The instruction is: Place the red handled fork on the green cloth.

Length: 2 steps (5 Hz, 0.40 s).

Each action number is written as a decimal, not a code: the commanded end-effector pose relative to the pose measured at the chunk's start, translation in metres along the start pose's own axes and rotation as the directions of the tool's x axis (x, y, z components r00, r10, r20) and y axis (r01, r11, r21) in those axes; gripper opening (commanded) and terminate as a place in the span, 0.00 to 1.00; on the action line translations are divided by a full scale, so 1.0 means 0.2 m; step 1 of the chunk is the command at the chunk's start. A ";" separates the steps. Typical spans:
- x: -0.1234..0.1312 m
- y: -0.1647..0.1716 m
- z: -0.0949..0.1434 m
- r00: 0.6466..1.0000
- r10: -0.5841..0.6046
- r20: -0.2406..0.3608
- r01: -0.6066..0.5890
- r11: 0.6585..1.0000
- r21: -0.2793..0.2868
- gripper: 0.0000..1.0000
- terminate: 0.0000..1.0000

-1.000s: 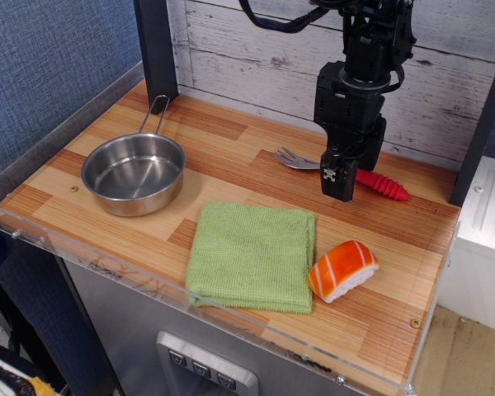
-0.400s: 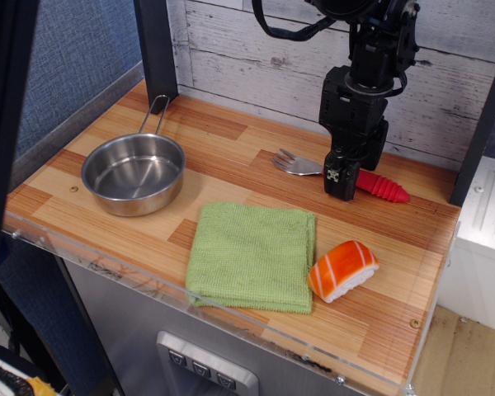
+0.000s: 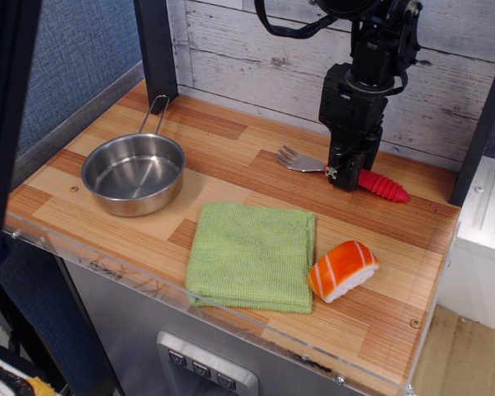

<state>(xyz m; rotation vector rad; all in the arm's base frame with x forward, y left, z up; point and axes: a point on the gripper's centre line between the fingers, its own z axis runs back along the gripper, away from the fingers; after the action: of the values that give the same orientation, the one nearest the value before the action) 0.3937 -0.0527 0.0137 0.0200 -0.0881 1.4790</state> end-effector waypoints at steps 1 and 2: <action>-0.04 -0.02 0.13 1.000 -0.020 -0.013 0.019 0.998 -0.059 0.00 0.00; -0.02 -0.01 0.21 1.000 -0.019 -0.024 0.016 0.996 -0.088 0.00 0.00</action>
<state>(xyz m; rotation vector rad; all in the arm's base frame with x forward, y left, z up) 0.3860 -0.0587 0.0258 -0.0003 -0.0769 1.4564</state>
